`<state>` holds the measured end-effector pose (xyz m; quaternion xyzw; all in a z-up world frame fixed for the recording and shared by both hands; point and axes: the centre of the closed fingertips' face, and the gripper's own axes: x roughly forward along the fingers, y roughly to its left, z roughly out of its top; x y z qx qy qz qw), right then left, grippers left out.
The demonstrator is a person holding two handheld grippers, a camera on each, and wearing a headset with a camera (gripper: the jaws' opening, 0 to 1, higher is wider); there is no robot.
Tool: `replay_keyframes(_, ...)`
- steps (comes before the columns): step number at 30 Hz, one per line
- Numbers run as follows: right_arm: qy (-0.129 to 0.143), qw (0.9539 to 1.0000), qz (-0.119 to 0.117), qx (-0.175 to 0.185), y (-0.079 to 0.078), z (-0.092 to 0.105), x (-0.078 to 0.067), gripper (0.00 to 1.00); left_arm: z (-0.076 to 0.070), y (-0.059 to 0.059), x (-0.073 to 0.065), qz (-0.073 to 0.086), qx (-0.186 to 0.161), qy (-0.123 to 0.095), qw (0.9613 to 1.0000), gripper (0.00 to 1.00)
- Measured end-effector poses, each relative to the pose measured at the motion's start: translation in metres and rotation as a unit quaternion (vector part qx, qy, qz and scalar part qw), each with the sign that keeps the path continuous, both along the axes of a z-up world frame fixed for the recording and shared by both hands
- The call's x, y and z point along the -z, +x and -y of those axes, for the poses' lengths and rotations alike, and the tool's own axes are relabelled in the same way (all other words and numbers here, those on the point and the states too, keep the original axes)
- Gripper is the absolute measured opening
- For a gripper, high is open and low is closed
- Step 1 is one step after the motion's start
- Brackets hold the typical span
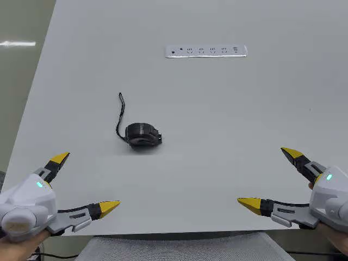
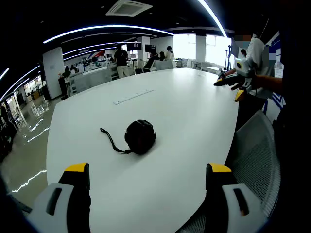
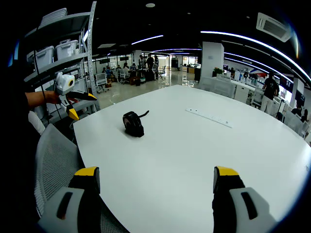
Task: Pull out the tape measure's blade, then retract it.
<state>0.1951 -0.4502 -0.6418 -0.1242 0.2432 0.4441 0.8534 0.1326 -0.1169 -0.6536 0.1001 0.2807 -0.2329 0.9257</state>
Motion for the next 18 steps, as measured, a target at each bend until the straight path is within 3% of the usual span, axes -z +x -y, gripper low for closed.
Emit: replay_keyframes(18, -0.005, 1.0, 0.001, -0.004, 0.0031, -0.0003, 0.002, 0.98, -0.0011, 0.0041, 0.0008, 0.006, -0.004, -0.001, 1.0, 0.98)
